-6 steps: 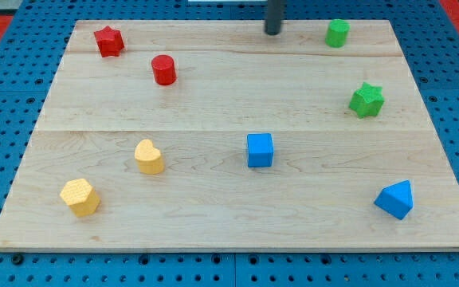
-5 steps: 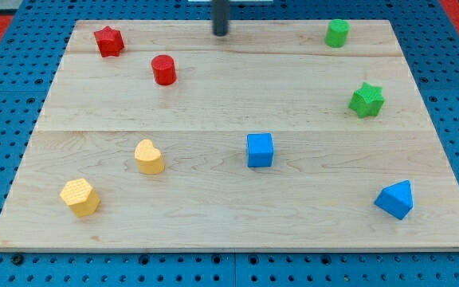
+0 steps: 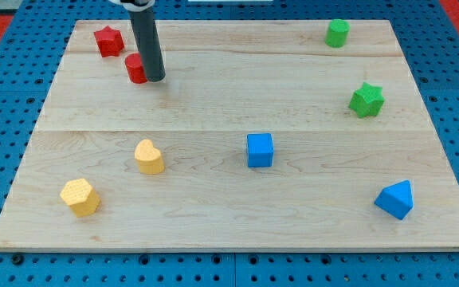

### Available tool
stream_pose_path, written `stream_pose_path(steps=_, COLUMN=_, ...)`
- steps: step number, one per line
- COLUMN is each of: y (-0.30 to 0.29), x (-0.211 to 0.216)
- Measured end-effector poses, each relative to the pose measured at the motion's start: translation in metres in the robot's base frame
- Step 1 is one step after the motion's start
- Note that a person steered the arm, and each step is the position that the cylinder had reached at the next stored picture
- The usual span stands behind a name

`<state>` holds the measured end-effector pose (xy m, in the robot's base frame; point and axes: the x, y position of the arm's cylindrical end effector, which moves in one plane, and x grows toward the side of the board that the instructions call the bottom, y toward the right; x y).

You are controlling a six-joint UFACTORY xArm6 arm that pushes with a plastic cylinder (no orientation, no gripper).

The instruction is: Move the red circle to the left center of the board

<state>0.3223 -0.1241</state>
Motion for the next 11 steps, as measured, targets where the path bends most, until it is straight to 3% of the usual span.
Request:
stream_pose_path(steps=3, y=-0.026, x=-0.044)
stream_pose_path(steps=5, y=-0.109, x=-0.017)
stream_pose_path(steps=9, y=-0.155, x=-0.018)
stream_pose_path(steps=11, y=-0.158, x=0.024)
